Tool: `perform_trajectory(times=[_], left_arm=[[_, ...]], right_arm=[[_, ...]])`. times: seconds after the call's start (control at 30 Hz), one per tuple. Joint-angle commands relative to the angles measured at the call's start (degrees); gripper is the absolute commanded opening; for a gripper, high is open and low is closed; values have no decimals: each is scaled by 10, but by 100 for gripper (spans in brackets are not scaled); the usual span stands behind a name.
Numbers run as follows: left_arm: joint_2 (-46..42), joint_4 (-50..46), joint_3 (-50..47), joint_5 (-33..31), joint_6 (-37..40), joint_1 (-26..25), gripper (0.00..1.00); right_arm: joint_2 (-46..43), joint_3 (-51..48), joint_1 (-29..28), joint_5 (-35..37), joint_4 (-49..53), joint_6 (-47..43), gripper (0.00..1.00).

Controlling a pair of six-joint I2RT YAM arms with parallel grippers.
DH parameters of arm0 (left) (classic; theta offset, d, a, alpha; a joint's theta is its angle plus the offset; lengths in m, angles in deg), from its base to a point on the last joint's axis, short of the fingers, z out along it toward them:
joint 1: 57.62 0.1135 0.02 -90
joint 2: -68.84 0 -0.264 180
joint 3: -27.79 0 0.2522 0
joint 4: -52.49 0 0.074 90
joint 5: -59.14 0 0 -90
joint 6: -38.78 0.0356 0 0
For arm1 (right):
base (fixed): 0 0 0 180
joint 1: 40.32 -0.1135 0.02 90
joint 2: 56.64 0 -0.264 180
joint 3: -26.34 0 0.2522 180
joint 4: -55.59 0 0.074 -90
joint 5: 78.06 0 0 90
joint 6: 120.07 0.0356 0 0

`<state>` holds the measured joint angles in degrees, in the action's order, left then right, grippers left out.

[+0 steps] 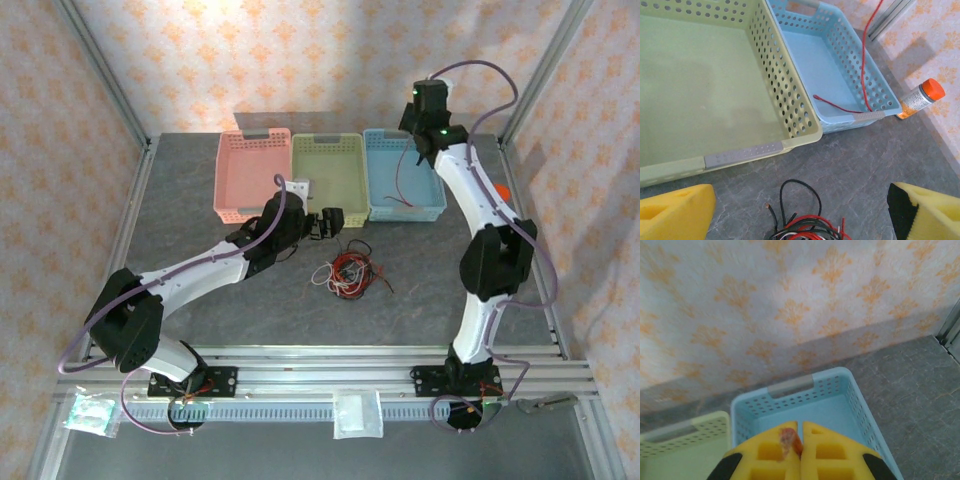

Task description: Untangle the cables

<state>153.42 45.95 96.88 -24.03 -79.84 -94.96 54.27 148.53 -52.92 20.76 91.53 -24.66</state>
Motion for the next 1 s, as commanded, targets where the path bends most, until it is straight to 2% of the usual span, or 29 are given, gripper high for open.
perform_trajectory(times=[0.0,0.13,0.33,0.43,0.63,0.73,0.83,0.97], left_arm=[[-7,-5,-7,-6,-3,2,90],[-6,-8,-7,-10,-6,2,91],[-5,-22,-4,-12,-9,2,91],[0,-45,3,-22,-7,2,91],[8,-72,17,-32,-6,2,91],[16,-89,29,-42,1,2,91],[29,-104,41,-47,8,0,91],[42,-113,49,-52,15,-9,89]], right_arm=[[44,4,-7,55,-39,-69,0],[107,42,-8,63,-25,-85,0],[196,123,-4,30,8,-60,1],[237,177,0,6,44,-41,12],[245,191,0,-5,47,-21,50],[242,204,1,7,59,-22,60],[225,202,1,15,68,-27,63],[173,156,0,17,71,-24,57]])
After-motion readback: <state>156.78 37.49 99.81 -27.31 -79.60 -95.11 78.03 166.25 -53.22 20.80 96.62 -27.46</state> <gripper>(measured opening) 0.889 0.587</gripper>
